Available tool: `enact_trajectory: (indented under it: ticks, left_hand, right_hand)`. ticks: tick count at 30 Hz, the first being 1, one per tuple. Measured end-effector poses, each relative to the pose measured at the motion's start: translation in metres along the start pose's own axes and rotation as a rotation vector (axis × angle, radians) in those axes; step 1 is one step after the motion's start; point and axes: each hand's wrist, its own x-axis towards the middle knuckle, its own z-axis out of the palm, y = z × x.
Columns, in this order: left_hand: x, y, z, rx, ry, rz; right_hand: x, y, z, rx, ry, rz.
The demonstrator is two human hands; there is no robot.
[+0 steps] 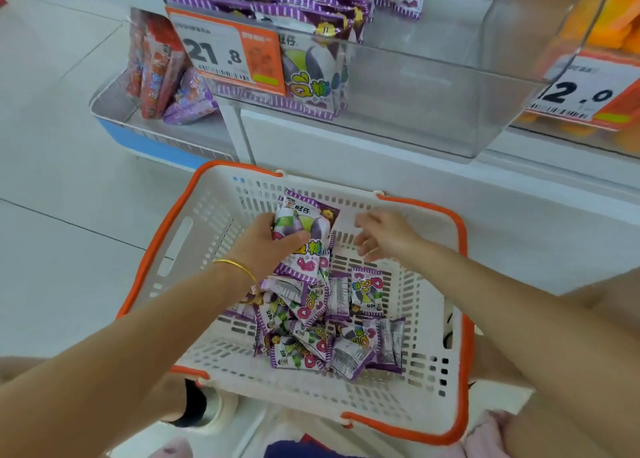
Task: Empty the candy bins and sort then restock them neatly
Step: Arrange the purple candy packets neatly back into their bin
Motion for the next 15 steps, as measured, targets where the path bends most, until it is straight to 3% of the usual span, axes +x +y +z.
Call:
enact_trajectory:
  ticks: [2,5,11,15]
  left_hand:
    - [0.002,-0.005,-0.001,0.005,0.000,-0.017]
    - [0.001,-0.012,0.005,0.030,-0.020,-0.046]
    - [0.007,-0.026,0.005,0.004,-0.034,-0.128]
    - [0.011,-0.029,0.003,-0.012,-0.019,-0.162]
  right_hand:
    - [0.026,0.046,-0.007,-0.456,0.060,-0.004]
    - [0.056,0.109,-0.007,-0.934,-0.068,0.006]
    - [0.078,0.149,0.013,-1.266,-0.091,-0.007]
    - [0.083,0.153,0.021,-1.225,-0.087,0.013]
